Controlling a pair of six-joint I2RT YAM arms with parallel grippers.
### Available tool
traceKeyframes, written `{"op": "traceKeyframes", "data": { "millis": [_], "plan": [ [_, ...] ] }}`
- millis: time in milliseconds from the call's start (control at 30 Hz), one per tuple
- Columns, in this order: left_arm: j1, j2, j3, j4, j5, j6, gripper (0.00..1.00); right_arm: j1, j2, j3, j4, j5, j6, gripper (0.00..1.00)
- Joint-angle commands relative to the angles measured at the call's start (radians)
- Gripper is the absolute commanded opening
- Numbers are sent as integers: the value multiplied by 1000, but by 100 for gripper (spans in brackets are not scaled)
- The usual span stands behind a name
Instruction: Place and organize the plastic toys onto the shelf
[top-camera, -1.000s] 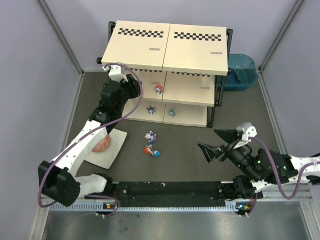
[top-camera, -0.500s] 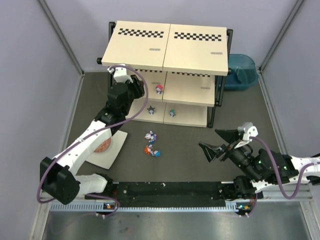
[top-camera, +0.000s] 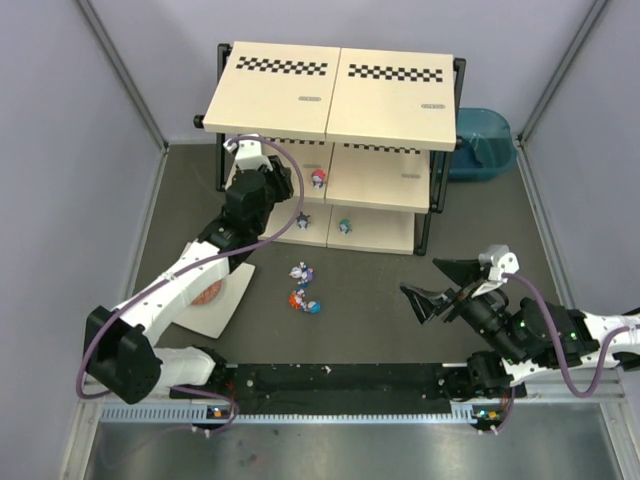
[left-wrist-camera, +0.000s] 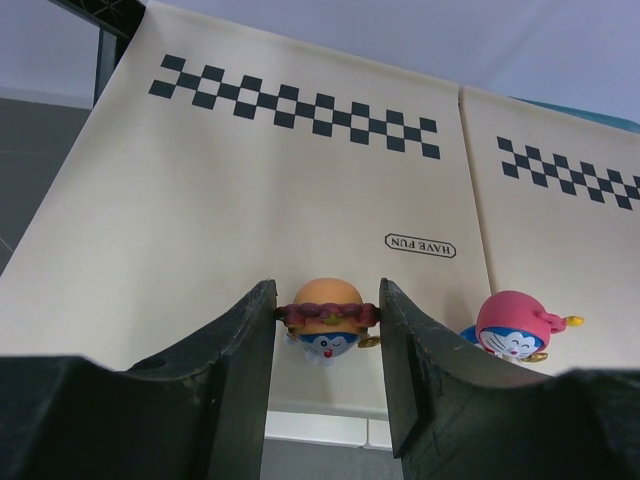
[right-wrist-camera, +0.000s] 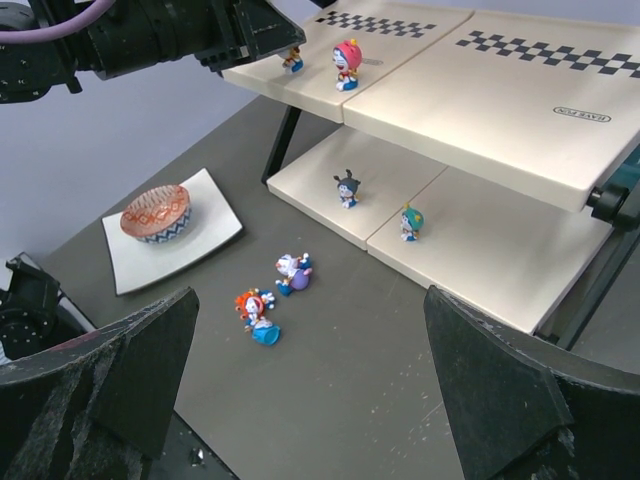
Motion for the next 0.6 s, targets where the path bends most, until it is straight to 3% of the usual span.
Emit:
{"op": "traceKeyframes", "data": {
  "millis": [0,567],
  "plan": [
    [-6,10,-1,67,-20,-8,0,10,-12,-3,-3,14,2,96],
    [-43,34,15,53,-53,-14,0,9,-29,3,-63,21,39,96]
  ]
}}
